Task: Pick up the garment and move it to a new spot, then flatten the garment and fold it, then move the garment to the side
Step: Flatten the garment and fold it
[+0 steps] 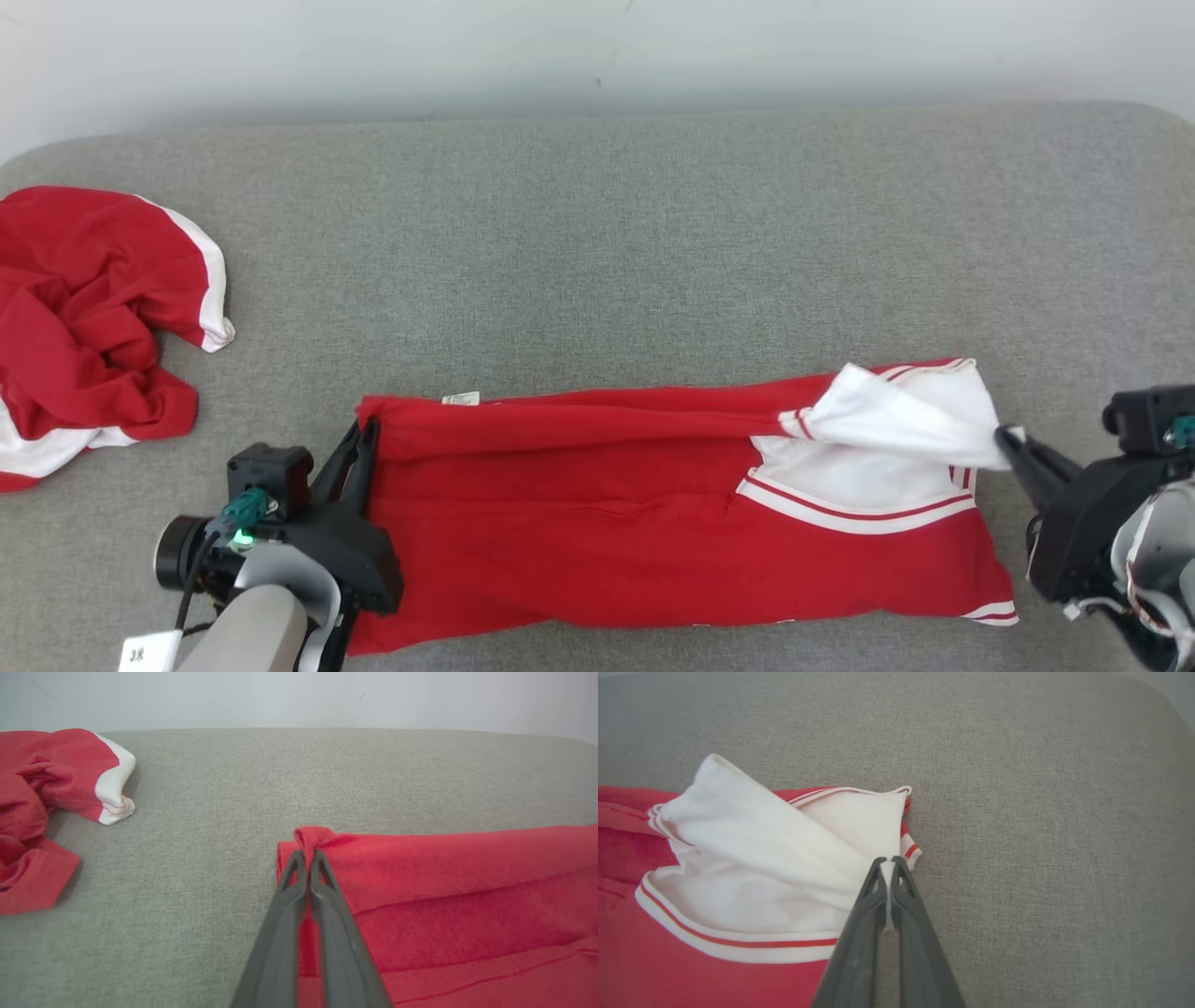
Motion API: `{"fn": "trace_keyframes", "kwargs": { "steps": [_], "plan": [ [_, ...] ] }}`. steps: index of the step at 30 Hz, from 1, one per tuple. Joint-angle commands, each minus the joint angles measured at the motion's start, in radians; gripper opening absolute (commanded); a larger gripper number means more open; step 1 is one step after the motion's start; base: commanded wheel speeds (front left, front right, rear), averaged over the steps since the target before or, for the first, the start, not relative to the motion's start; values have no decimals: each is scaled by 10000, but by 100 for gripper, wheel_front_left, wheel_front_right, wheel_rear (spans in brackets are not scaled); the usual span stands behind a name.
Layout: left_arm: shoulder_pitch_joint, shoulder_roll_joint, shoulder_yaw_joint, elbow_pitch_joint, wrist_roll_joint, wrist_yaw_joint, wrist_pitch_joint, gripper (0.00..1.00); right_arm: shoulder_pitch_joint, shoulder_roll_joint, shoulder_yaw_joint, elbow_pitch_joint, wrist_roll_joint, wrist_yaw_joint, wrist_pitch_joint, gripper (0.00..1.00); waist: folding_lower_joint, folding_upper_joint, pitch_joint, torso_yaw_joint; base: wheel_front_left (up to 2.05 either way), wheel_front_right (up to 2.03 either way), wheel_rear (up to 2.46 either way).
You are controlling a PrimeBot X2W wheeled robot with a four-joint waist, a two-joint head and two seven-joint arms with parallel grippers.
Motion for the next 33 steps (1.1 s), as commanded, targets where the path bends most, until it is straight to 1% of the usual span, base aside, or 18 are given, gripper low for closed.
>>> {"fn": "trace_keyframes", "kwargs": {
  "steps": [1,2,3,4,5,7,8,9,13,16,18,22,25,31,33],
  "plan": [
    [187,30,45,49,-108,42,-48,0,248,104,-91,-172,-80,3,125,0,2,1,-41,-16,0,0,0],
    [247,20,63,98,-115,64,-50,2,441,183,-244,-393,-153,3,260,0,2,1,-62,-19,0,0,0],
    [273,3,76,115,-126,77,-62,12,618,237,-374,-605,-232,3,386,0,2,1,-77,-19,0,0,0],
    [311,-13,94,148,-143,81,-71,58,809,290,-446,-815,-301,3,543,0,2,1,-98,-17,0,0,0],
    [359,-22,105,174,-146,90,-80,100,993,332,-517,-1000,-373,3,680,0,2,1,-115,-15,0,0,0],
    [435,-63,177,218,-196,147,-85,100,1380,511,-637,-1367,-499,3,974,0,2,1,-151,-12,0,0,0],
    [479,-85,229,199,-188,192,-94,100,1551,582,-693,-1520,-568,3,1128,30,2,1,-171,-10,0,0,0],
    [541,-115,313,156,-204,222,-103,100,1735,644,-735,-1674,-618,3,1280,100,2,1,-195,-4,0,0,0],
    [950,-170,844,-498,-145,410,-111,100,2341,844,-979,-2113,-874,3,1501,100,2,1,-331,51,0,0,0],
    [1566,-244,1522,-1470,62,531,-104,100,2701,1005,-1216,-2366,-1022,3,1604,100,2,1,-475,98,0,0,0],
    [2060,-361,2084,-2270,167,520,-105,100,2910,1161,-1352,-2548,-1059,3,1642,100,2,1,-593,133,0,0,0],
    [3221,-651,2873,-3740,755,290,-105,100,3277,1412,-1558,-2810,-1064,3,1710,100,2,1,-883,214,0,0,0],
    [3966,-934,3336,-4564,1112,146,-106,100,3500,1542,-1808,-3018,-1088,3,1692,100,2,1,-1084,295,0,0,0],
    [5004,-1440,3998,-5532,1596,-271,-107,100,3463,2047,-2541,-3107,-1286,3,1646,100,2,1,-1237,372,0,0,0],
    [5266,-1589,4086,-5833,1717,-364,-107,100,3366,2399,-2804,-2991,-1080,3,1720,100,2,1,-1267,404,0,0,0]
  ]
}}
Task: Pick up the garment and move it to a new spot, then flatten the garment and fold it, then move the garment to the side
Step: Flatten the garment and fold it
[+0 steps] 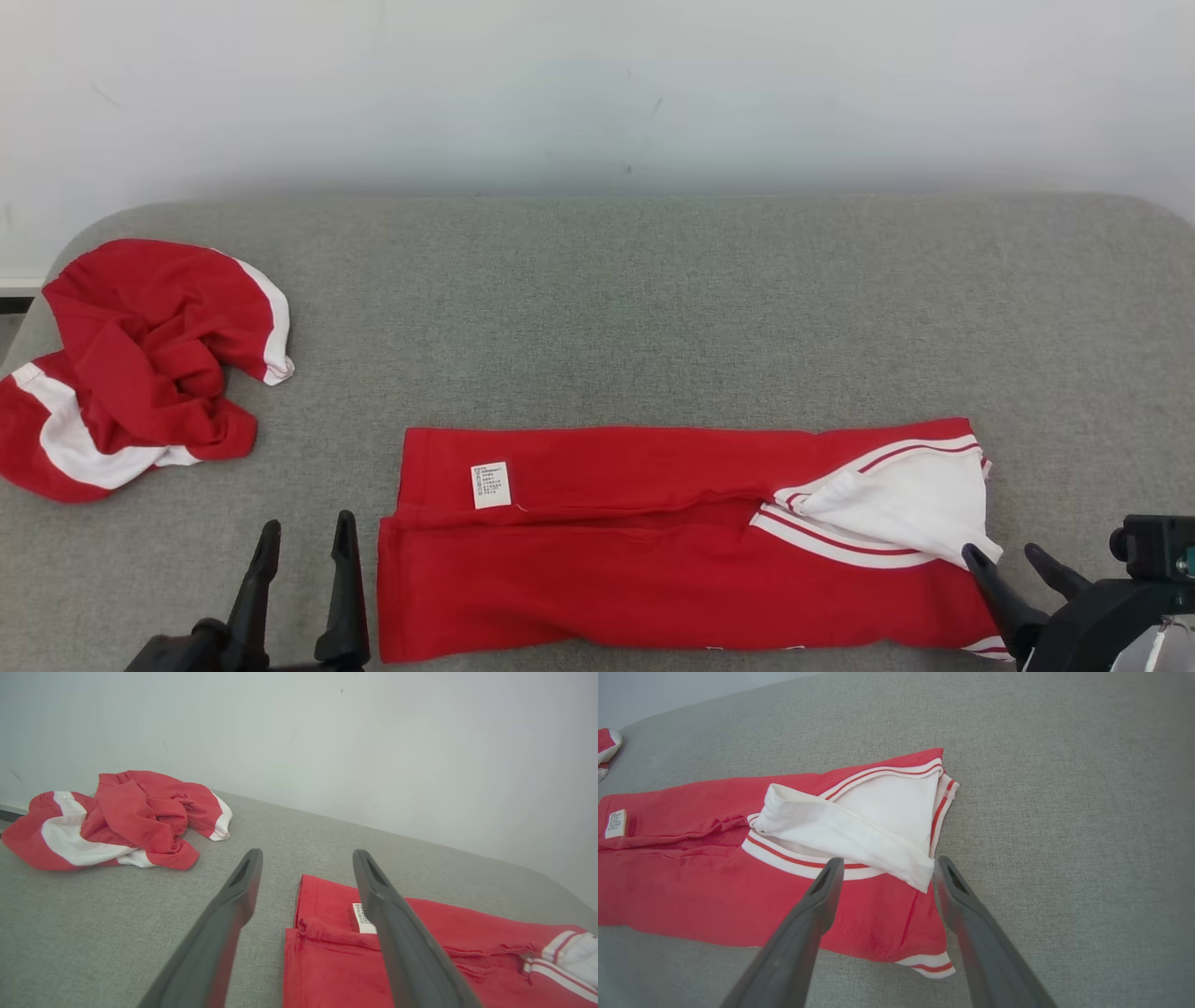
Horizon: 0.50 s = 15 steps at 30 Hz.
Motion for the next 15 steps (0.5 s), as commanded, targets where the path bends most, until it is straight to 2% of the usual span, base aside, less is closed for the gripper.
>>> {"fn": "trace_keyframes", "kwargs": {
  "steps": [1,5,15],
  "plan": [
    [190,-70,55,-237,147,-102,-45,100,-123,136,-121,84,54,3,56,100,1,0,-29,35,0,0,0],
    [532,-268,248,-697,232,-395,-46,100,-558,342,-597,580,-86,3,167,100,1,0,13,98,0,0,0],
    [676,-398,364,-777,323,-690,-46,100,-1978,500,-1359,2152,-303,3,848,100,1,0,209,349,0,0,0]
  ]
}}
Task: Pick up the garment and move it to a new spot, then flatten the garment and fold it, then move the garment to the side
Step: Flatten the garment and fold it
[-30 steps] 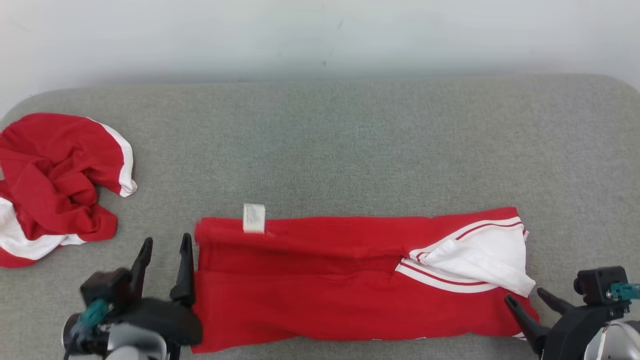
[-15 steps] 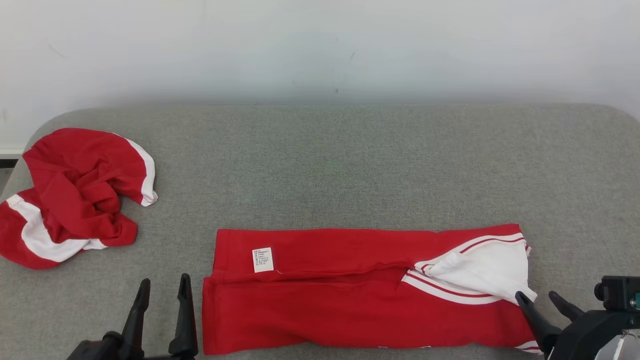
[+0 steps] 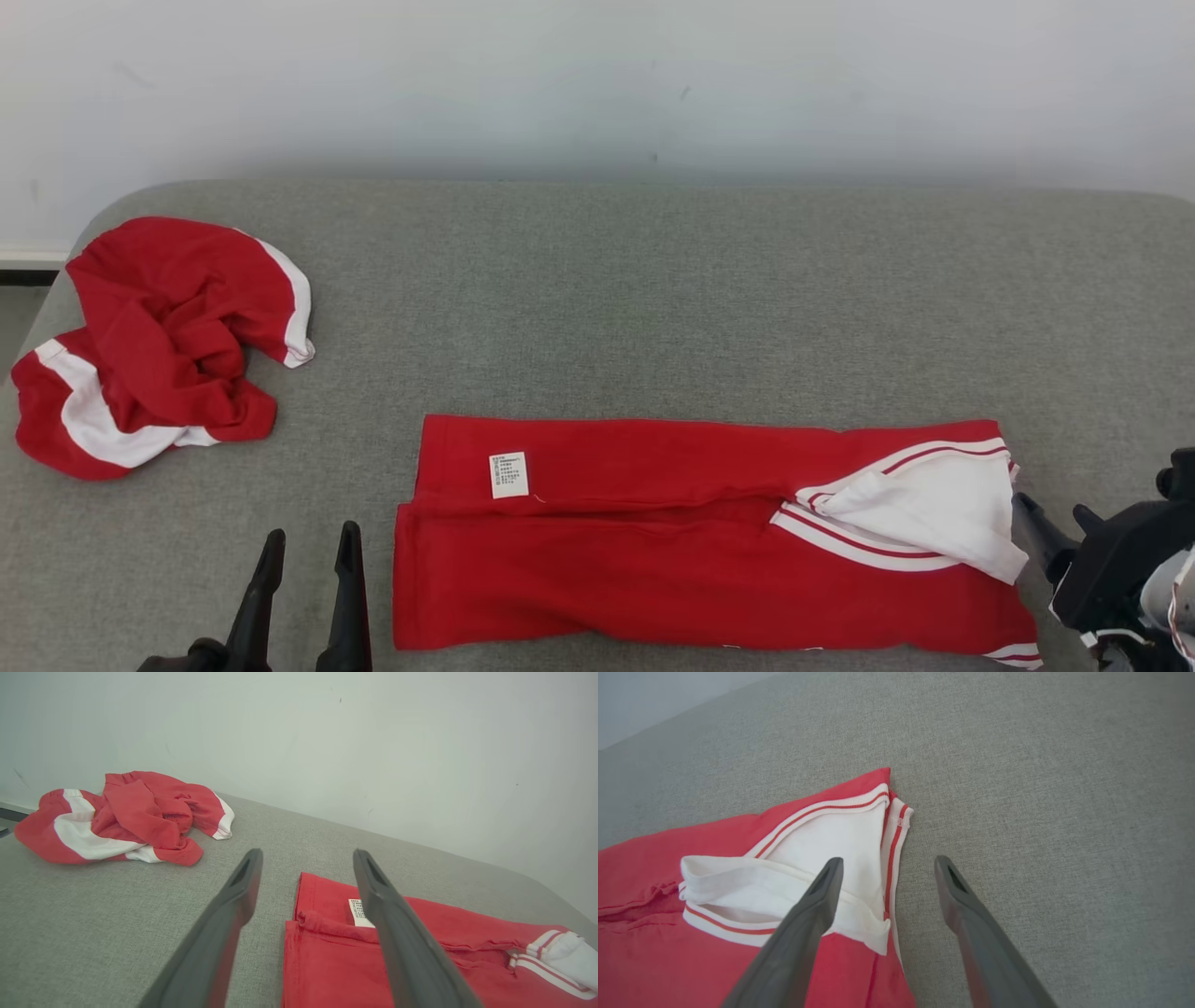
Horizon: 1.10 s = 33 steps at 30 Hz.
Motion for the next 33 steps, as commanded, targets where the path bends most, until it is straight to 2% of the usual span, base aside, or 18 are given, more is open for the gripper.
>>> {"fn": "trace_keyframes", "kwargs": {
  "steps": [1,10,20,21,22,23,24,25,33],
  "plan": [
    [75,-14,12,30,32,-35,-46,100,-230,45,-106,212,-144,3,135,100,-1,0,81,93,0,0,0],
    [-40,-32,-75,517,275,169,-36,100,-1055,435,-602,1636,-858,3,646,100,-1,0,411,421,0,0,0],
    [-217,-34,54,707,275,116,-34,100,-1269,1011,-489,2868,-1425,3,1398,100,-1,0,625,581,0,0,0],
    [-216,-34,74,710,266,97,-34,100,-1321,1067,-480,2942,-1435,3,1379,96,-1,0,636,588,0,0,0],
    [-222,-34,86,717,261,84,-34,100,-1374,1142,-433,2987,-1417,3,1358,80,-1,0,640,594,0,0,0],
    [-220,-34,100,719,257,70,-34,100,-1421,1220,-395,2997,-1399,7,1329,42,-1,0,640,591,0,0,0],
    [-209,-34,114,728,246,63,-34,100,-1444,1259,-379,3007,-1400,13,1323,16,-1,0,640,586,0,0,0],
    [-195,-35,121,746,238,66,-34,100,-1483,1256,-370,3003,-1419,13,1285,0,-1,0,639,579,0,0,0],
    [-190,-34,130,692,107,140,-34,100,-1875,684,-1225,2844,-1770,-19,480,0,-1,0,577,443,0,0,0]
  ]
}}
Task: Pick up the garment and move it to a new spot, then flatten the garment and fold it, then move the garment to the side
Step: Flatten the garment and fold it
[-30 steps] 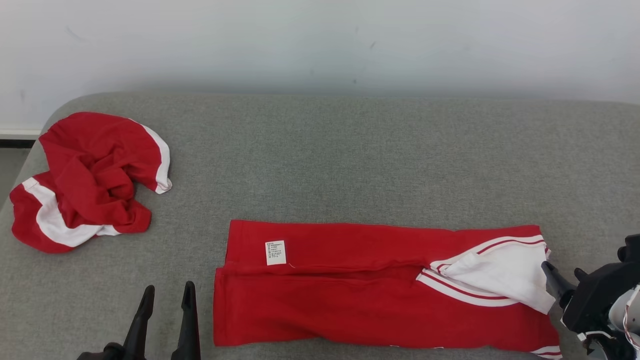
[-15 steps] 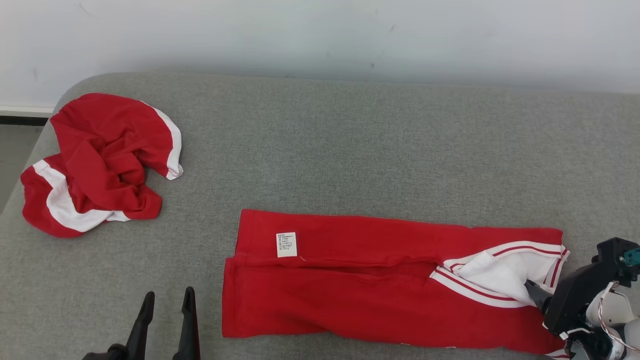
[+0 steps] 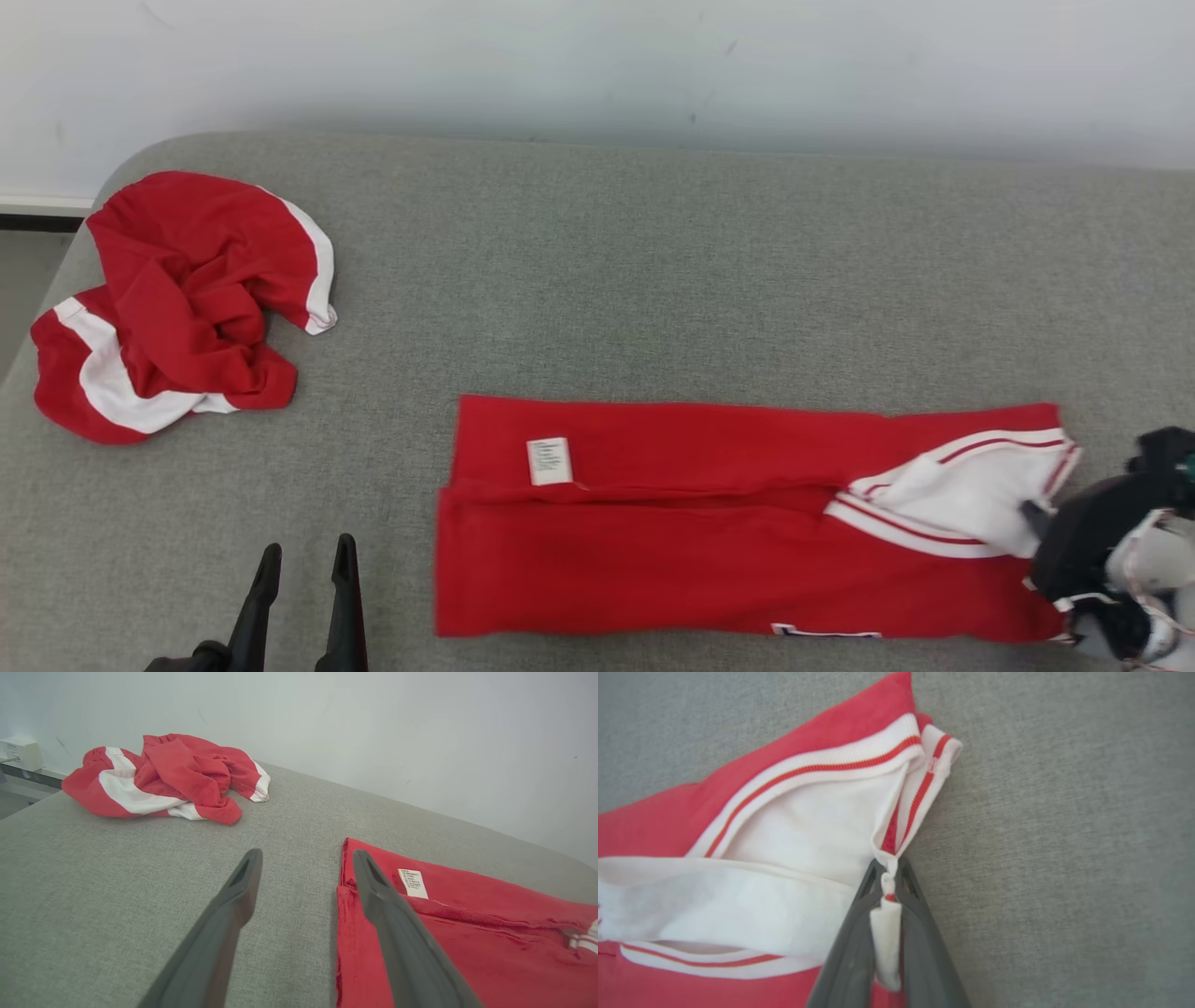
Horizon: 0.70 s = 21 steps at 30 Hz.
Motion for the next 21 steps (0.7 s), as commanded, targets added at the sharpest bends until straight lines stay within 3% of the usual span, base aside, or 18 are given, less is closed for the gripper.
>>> {"fn": "trace_keyframes", "kwargs": {
  "steps": [1,14,21],
  "plan": [
    [-50,-9,25,-47,-42,32,-19,100,-17,-295,-342,-49,-126,-44,-176,0,-1,-1,-52,-71,0,0,0],
    [251,-6,-127,-43,-69,112,-19,100,846,-1268,-2191,-1184,-649,-38,-346,0,-1,-1,-456,-462,0,0,0],
    [458,-6,-144,20,-123,166,-19,100,1673,-1303,-2086,-2243,-830,-38,244,0,-1,-1,-747,-658,0,0,0]
  ]
}}
